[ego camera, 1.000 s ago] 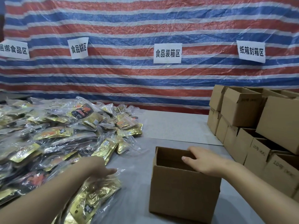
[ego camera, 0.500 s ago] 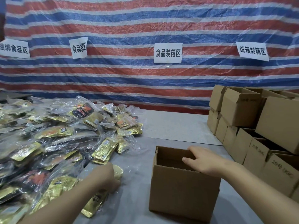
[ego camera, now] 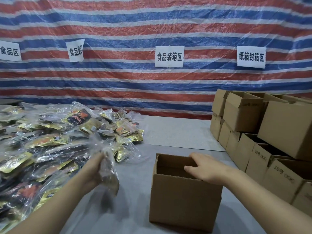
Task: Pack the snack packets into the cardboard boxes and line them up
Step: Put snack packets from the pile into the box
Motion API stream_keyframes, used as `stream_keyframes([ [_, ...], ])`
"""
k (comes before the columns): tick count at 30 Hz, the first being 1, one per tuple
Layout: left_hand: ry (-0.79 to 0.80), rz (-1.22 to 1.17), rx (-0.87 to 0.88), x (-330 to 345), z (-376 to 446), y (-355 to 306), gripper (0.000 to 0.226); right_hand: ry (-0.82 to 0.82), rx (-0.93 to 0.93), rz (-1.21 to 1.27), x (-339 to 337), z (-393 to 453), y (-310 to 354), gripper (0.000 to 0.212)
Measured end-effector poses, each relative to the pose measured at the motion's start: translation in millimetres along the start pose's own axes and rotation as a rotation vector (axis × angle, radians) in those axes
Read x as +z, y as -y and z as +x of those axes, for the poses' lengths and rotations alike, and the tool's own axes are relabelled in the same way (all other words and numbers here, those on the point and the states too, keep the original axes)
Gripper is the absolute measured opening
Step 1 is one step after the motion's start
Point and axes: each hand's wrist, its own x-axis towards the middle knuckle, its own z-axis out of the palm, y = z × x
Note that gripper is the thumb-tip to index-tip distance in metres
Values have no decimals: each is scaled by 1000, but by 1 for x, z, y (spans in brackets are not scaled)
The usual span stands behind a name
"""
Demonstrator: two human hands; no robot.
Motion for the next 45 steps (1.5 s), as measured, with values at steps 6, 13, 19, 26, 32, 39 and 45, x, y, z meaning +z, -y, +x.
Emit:
stream_keyframes([
  [6, 199, -643, 25, 21, -15, -34, 30, 7, -10, -18, 0, 2, 0, 36],
  [13, 96, -389, 128, 76, -30, -39, 12, 22, 13, 5, -1, 3, 0, 29],
  [19, 255, -245, 228, 131, -51, -55, 26, 17, 71, 129, -18, 4, 15, 54],
  [26, 196, -42, 493, 198, -66, -84, 61, -101, -236, 1134, -83, 2, 62, 99],
  [32, 278, 160, 578, 231, -79, -72, 60, -35, -329, 1146, -77, -2, 83, 139],
  [39, 373, 332, 363, 241, -88, -79, 67, -35, -247, 1210, -77, -8, 65, 90],
  [45, 509, 599, 489, 231, -97, -98, 54, -90, -231, 1260, -84, -9, 45, 71],
])
